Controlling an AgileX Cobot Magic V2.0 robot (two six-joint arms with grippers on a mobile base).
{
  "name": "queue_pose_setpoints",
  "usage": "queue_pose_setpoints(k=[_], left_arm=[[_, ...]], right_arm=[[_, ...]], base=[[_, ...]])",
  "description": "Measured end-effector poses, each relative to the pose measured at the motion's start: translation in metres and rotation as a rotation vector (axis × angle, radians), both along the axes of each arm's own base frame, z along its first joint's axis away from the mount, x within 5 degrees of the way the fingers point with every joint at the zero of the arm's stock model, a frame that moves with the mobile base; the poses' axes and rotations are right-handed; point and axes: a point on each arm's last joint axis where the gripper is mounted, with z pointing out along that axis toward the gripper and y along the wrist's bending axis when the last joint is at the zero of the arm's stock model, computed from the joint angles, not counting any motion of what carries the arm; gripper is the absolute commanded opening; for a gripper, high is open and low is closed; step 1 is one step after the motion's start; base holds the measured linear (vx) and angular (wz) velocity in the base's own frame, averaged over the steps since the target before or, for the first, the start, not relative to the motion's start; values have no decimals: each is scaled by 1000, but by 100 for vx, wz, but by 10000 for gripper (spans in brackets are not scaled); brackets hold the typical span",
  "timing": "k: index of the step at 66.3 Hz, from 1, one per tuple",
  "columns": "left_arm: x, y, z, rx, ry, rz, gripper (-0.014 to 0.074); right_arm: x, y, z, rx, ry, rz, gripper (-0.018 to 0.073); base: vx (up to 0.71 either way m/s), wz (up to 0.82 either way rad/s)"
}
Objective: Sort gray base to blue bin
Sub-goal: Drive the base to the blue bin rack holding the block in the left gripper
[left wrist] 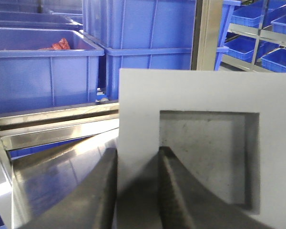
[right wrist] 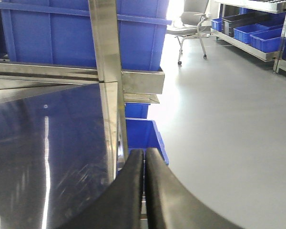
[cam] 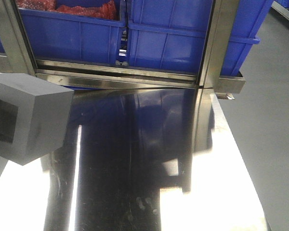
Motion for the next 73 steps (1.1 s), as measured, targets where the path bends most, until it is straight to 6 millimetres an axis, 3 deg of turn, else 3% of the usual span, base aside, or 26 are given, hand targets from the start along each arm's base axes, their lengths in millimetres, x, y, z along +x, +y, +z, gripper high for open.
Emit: queue_pose_setpoints(k=[34,73], left_arm=[[0,0,0,0,0,0,-6],[0,0,0,0,0,0,-6]], right_arm=[[0,0,0,0,0,0,-5],[0,0,0,0,0,0,-5]], base=[[-9,-36],[-8,-69]])
